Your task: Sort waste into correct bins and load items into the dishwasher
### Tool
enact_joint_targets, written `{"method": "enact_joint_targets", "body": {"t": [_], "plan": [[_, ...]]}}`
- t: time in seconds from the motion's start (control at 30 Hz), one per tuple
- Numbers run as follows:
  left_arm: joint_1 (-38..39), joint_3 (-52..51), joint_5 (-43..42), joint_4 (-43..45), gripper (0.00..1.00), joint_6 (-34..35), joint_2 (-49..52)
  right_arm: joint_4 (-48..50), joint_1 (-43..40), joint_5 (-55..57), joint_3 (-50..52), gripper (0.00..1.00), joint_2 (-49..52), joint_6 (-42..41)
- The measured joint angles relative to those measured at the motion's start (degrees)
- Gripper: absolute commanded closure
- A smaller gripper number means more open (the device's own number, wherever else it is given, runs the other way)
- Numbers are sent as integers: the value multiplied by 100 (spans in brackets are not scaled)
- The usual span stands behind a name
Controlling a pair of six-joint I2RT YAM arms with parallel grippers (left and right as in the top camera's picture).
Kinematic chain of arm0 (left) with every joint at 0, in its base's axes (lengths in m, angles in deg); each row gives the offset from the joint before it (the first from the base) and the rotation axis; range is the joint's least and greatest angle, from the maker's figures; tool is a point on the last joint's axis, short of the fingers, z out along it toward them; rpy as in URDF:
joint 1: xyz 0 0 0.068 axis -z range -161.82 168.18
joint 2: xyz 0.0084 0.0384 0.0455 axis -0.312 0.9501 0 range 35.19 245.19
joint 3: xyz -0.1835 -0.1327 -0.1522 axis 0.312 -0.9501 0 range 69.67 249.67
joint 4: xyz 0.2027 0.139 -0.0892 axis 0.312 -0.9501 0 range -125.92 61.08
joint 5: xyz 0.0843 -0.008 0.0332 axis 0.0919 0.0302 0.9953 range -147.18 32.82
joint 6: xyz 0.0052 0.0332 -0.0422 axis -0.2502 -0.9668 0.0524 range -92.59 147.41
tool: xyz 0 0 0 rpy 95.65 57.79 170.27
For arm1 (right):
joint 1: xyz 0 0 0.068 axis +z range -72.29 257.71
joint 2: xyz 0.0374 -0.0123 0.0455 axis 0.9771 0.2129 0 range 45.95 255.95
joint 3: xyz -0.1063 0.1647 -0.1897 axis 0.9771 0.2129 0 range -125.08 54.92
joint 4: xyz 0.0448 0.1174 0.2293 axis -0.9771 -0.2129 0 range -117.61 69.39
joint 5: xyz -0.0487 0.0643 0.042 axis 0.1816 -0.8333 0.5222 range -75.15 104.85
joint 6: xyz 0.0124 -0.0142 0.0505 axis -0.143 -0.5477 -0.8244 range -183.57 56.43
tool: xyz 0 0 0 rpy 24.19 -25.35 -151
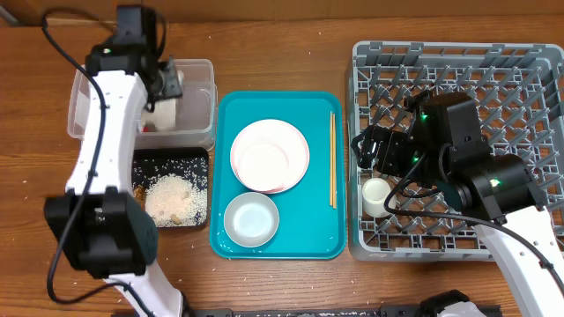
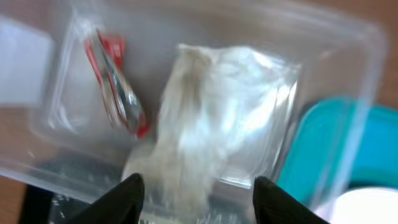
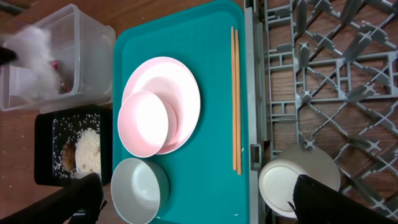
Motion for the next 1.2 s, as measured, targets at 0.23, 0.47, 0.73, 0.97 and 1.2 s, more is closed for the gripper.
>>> {"method": "enact_joint_targets", "body": {"t": [0.23, 0.47, 0.73, 0.97, 1.2], "plan": [[-275, 107, -605, -911, 40, 0, -354, 68, 2, -2, 0, 2, 0, 225], [-275, 280, -776, -1915, 40, 4, -2210, 195, 319, 0, 0, 10, 210, 393], [-275, 380, -758, -3174, 2, 94, -4068, 944, 1464, 116, 2, 18, 1493, 280], [-275, 378, -743, -3604, 0, 153, -5003, 1309, 1609, 221, 13, 18, 2334, -118], [-275, 378, -743, -3622, 0, 153, -5412, 1213, 1606, 238, 13, 15, 2334, -199]]}}
